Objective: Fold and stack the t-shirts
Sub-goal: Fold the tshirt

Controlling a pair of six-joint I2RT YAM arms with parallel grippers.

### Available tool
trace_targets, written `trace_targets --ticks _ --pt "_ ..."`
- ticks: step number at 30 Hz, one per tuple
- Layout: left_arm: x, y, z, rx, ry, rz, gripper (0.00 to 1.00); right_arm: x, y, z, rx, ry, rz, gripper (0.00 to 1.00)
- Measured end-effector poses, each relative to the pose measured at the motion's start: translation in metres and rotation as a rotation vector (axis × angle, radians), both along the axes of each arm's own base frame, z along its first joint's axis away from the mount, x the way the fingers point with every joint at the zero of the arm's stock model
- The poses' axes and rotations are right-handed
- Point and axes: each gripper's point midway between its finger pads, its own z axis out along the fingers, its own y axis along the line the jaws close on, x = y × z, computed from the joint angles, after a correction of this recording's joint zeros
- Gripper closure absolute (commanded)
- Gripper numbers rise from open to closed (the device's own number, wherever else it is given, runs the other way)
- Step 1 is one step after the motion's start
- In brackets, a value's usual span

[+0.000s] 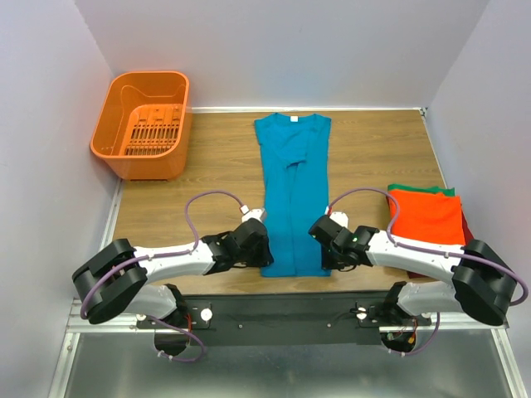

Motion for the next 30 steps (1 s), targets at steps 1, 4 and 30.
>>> trace_targets --ticks 1,4,30 --pt "-0.001 0.001 -0.001 0.002 0.002 0.000 0.74 0.000 0.000 -0.001 -0.003 0.003 0.001 0.79" --pt "-0.003 0.003 -0.004 0.009 0.009 -0.002 0.78 -0.001 0.000 -0.001 -0.005 0.004 0.001 0.89" --pt "-0.008 0.004 -0.011 0.015 0.039 -0.010 1.00 -0.012 -0.017 0.019 0.019 0.005 -0.098 0.98"
